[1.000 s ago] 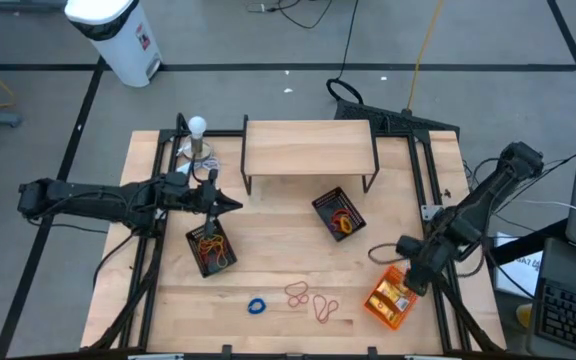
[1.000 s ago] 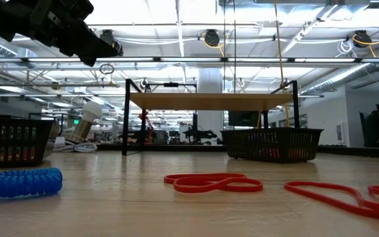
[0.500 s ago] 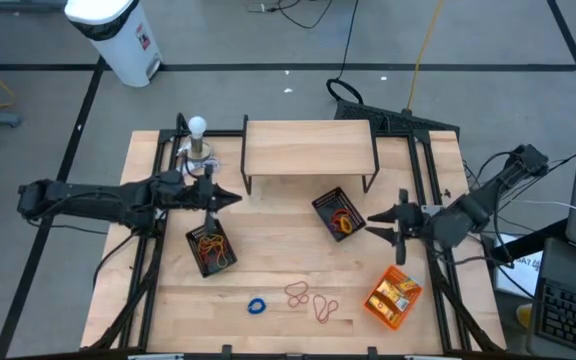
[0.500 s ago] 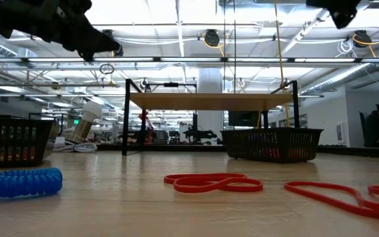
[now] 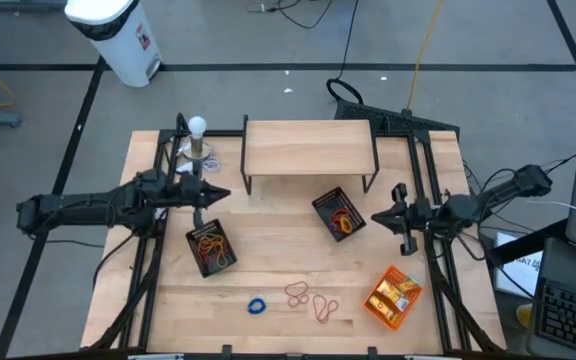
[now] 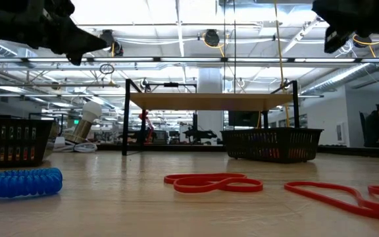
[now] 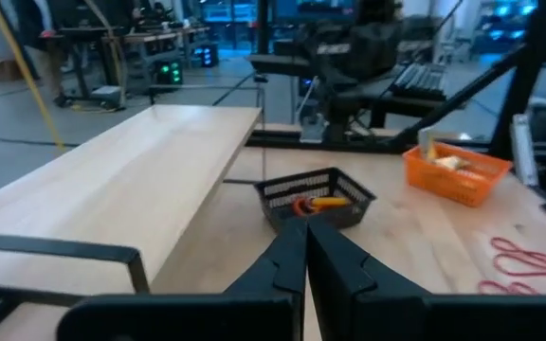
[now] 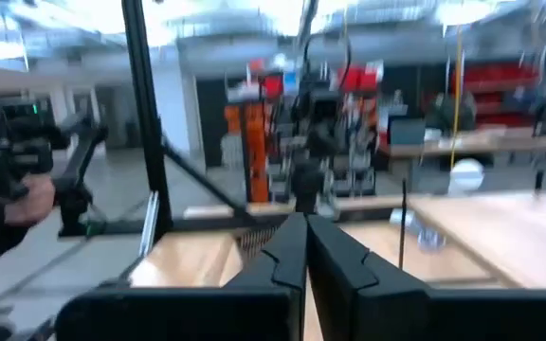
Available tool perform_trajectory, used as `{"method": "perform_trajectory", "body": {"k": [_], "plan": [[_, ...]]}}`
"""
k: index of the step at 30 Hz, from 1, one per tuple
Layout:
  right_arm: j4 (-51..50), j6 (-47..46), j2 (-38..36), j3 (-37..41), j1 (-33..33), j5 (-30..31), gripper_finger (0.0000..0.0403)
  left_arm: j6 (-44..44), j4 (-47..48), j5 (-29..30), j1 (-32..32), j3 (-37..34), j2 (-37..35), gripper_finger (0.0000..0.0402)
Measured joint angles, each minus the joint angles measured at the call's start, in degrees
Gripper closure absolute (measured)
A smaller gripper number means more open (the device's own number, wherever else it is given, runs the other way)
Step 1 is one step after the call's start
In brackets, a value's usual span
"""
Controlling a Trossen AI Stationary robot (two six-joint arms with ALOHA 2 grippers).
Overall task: Pick & Place Office Desk Supplies
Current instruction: Put the red rubber band into the left black bin
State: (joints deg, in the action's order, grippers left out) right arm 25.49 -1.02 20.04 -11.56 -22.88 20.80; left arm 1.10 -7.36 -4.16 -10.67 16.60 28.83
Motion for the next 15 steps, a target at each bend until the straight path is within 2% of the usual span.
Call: {"method": "perform_trajectory", "body": {"k": [6,11,15], "plan": [[17.1,2.2,0.3,10.0,0.3,0.3,0.0402,-3.5,0.3,-1.8,-1.8,0.0,-2.3,0.0392],[18.0,1.1,3.8,10.5,0.3,4.6,0.0402,-5.3,0.4,-1.9,-2.2,0.0,-0.7,0.0392],[21.8,7.5,6.3,10.6,0.4,4.9,0.0402,-3.7,0.3,-1.9,-2.1,0.0,1.0,0.0392]]}}
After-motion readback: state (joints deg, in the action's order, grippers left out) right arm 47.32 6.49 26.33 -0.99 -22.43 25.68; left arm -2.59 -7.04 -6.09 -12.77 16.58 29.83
